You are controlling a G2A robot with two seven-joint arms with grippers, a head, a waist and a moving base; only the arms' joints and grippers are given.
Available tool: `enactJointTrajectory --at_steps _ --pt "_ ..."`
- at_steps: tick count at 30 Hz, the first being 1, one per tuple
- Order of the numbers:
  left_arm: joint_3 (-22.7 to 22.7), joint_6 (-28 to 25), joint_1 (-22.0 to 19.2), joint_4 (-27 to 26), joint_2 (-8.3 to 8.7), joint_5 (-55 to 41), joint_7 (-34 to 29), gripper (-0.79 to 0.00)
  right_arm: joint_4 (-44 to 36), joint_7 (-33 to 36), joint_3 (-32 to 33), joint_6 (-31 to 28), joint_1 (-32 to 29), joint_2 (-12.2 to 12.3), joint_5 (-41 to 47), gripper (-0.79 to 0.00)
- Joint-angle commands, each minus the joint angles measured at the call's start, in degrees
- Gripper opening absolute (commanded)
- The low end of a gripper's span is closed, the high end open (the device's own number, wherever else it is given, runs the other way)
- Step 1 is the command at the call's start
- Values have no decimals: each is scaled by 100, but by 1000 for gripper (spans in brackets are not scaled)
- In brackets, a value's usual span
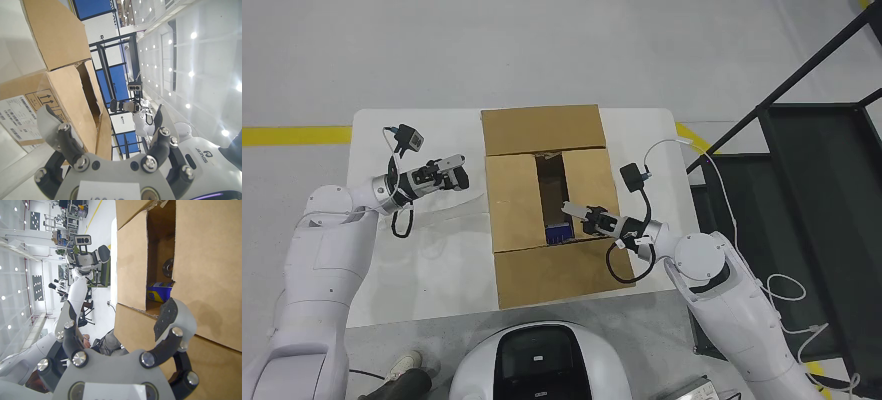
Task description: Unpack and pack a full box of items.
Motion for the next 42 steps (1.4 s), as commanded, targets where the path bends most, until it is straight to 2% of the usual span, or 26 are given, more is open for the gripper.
enactJointTrajectory --at_steps 1,8,12,17,23,30,37,42 --pt "0 0 0 0 0 -1 -1 0 0 0 0 0 0 0 0 0" --pt "42 77 65 -68 -1 64 67 0 -4 32 -86 -23 43 -7 -34 0" --pt "206 436 164 -327 62 540 -338 0 292 277 -543 -115 636 -65 -196 0" --pt "172 732 182 -559 223 948 -733 0 966 441 -1155 -106 1454 -198 -133 0" --pt "-52 937 283 -989 435 417 -938 0 1813 375 -1768 -4 2185 -382 -84 0" --pt "-134 1246 463 -1361 587 -499 -1247 0 2238 383 -1960 17 2448 -470 38 0" --pt "-134 859 586 -1687 738 -563 -861 0 2549 421 -2003 94 2533 -489 -102 0" --pt "-3 734 631 -1767 805 -839 -736 0 2834 702 -2116 28 2664 -566 368 0"
